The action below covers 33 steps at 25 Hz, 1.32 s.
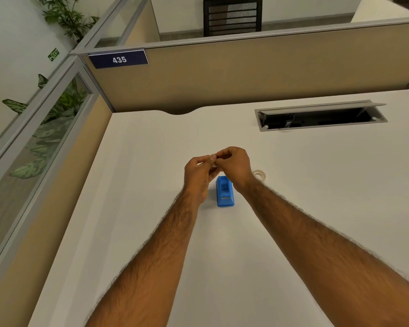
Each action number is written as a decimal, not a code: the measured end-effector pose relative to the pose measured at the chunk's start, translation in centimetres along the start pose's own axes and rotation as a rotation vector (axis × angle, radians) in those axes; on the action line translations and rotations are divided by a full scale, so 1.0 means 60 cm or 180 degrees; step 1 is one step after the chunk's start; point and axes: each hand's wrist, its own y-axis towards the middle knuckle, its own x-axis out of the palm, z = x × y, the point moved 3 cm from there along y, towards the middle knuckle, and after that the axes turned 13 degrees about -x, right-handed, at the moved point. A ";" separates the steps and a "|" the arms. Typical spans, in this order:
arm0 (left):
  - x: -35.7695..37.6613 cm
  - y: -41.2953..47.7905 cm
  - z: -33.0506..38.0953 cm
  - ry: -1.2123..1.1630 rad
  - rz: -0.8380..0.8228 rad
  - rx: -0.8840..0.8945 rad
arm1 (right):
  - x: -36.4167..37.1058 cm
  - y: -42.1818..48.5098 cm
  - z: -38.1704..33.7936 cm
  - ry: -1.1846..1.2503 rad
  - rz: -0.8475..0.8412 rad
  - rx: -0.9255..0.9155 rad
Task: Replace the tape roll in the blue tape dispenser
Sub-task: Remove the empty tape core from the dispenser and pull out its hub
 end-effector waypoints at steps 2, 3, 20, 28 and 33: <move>0.003 0.002 0.005 -0.0031 0.0127 0.0081 | 0.005 0.001 -0.003 -0.0062 0.0008 -0.0099; 0.003 0.002 0.006 -0.0064 0.0164 0.0106 | 0.007 0.001 -0.004 -0.0069 0.0025 -0.0123; 0.002 0.021 0.017 0.0393 0.0121 0.0273 | -0.008 -0.008 0.021 0.0127 0.0281 0.0253; 0.044 0.131 0.046 0.1814 0.0242 0.0602 | -0.005 -0.007 0.061 -0.0028 0.0136 0.0309; 0.059 0.213 0.031 0.2789 0.0313 0.1115 | 0.000 0.006 0.075 0.0052 0.0095 0.0330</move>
